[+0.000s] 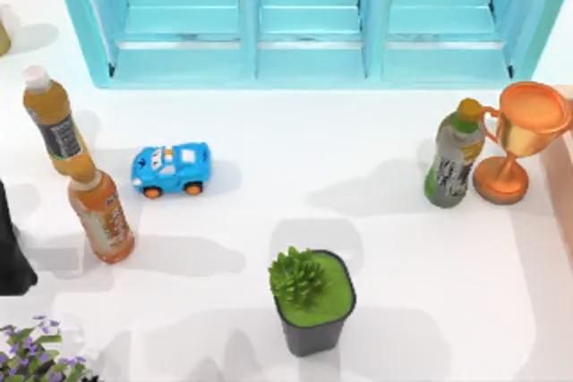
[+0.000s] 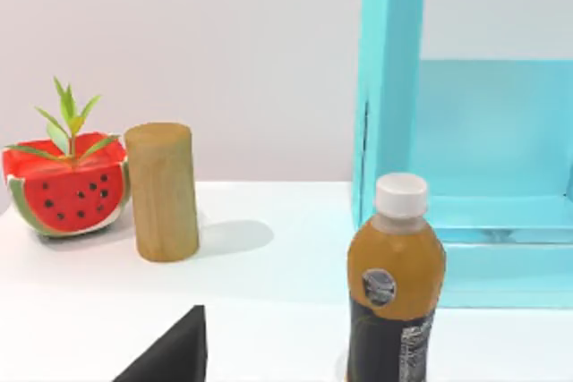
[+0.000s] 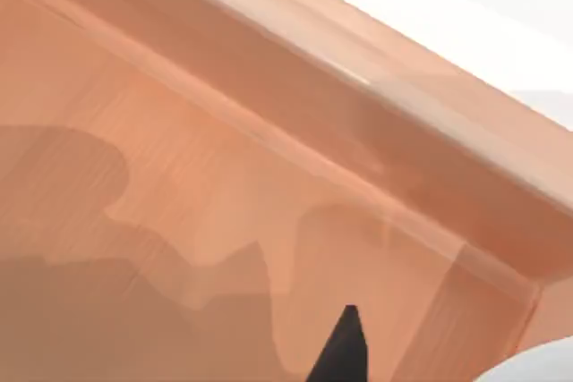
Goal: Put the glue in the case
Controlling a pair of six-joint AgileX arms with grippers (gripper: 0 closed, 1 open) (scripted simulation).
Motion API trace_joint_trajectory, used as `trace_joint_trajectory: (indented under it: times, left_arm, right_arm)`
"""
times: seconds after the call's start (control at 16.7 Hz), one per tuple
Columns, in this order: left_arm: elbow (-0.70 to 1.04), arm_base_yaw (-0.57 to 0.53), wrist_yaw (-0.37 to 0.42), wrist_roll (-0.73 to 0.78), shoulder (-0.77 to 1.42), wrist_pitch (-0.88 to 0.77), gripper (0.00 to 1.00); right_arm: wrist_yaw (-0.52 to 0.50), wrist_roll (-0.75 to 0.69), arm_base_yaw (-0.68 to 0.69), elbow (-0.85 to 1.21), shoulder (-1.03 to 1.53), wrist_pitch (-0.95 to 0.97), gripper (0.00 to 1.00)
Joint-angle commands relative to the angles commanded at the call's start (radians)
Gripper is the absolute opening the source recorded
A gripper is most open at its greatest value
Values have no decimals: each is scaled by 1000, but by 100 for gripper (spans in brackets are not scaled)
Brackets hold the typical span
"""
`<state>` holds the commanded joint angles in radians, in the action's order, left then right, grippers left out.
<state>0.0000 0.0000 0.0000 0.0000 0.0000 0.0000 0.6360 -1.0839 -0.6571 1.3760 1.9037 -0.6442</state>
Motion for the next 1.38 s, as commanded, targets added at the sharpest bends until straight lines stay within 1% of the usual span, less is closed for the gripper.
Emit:
trace_joint_trajectory:
  times: [0.18,0.36,0.48,0.6,0.72,1.08,1.38]
  left_arm:
    - [0,0,0,0,0,0,100]
    - [0,0,0,0,0,0,100]
    - [0,0,0,0,0,0,100]
    - [0,0,0,0,0,0,100]
    - [0,0,0,0,0,0,100]
    - [0,0,0,0,0,0,100]
    - [0,0,0,0,0,0,100]
  right_arm:
    - [159,-265,-96,-100,-74,-166,0]
    - [299,-485,-170,-196,-125,-292,0]
    - [369,-589,-204,-249,-146,-352,0]
    - [415,-651,-225,-285,-159,-390,0]
    - [430,-671,-232,-297,-163,-404,0]
    - [427,-659,-222,-300,-158,-387,0]
    - [422,-538,-163,-363,-160,-211,0]
